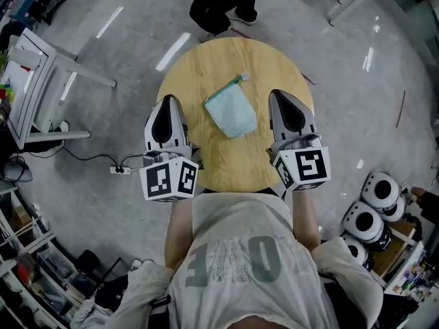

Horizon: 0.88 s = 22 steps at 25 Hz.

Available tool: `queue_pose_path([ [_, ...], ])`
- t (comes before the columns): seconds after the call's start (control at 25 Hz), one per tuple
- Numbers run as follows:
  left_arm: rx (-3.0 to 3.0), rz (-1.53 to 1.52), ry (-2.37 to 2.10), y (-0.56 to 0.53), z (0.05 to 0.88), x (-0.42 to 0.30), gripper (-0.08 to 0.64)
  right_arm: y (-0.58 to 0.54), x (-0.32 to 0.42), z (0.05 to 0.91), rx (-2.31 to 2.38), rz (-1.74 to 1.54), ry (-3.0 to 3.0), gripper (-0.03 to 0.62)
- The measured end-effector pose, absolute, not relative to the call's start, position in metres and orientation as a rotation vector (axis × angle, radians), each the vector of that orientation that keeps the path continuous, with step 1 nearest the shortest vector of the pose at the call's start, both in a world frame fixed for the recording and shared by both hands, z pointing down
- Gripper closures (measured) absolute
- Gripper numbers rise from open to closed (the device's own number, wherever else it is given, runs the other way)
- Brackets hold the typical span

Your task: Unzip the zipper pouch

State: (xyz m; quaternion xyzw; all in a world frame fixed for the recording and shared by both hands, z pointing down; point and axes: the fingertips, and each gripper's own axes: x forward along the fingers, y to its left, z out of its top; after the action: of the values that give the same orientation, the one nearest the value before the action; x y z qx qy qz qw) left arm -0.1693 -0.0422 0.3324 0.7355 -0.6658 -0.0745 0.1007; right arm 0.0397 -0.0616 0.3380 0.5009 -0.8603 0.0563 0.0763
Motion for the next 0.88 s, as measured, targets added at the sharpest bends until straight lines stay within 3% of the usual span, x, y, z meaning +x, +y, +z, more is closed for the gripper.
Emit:
queue_pose_path([
  [0.4, 2.015, -0.268, -1.838, -0.048, 0.375, -0.163, 0.532, -0.070, 0.033, 0.348, 1.421, 0.200, -2.608, 0.563],
  [0.44, 1.993, -0.268, -1.804, -0.050, 0.386, -0.162, 0.523, -0.071, 0.033, 0.347, 1.420, 0.199, -2.608, 0.563],
  [0.56, 1.871, -0.277, -1.677, -0.059, 0.429, -0.158, 0.400, -0.072, 0.037, 0.351, 1.422, 0.211, -2.597, 0.563],
  [0.88, 1.516, -0.193, -1.514, -0.060, 0.550, -0.149, 0.367, -0.076, 0.051, 0.366, 1.430, 0.271, -2.564, 0.563],
])
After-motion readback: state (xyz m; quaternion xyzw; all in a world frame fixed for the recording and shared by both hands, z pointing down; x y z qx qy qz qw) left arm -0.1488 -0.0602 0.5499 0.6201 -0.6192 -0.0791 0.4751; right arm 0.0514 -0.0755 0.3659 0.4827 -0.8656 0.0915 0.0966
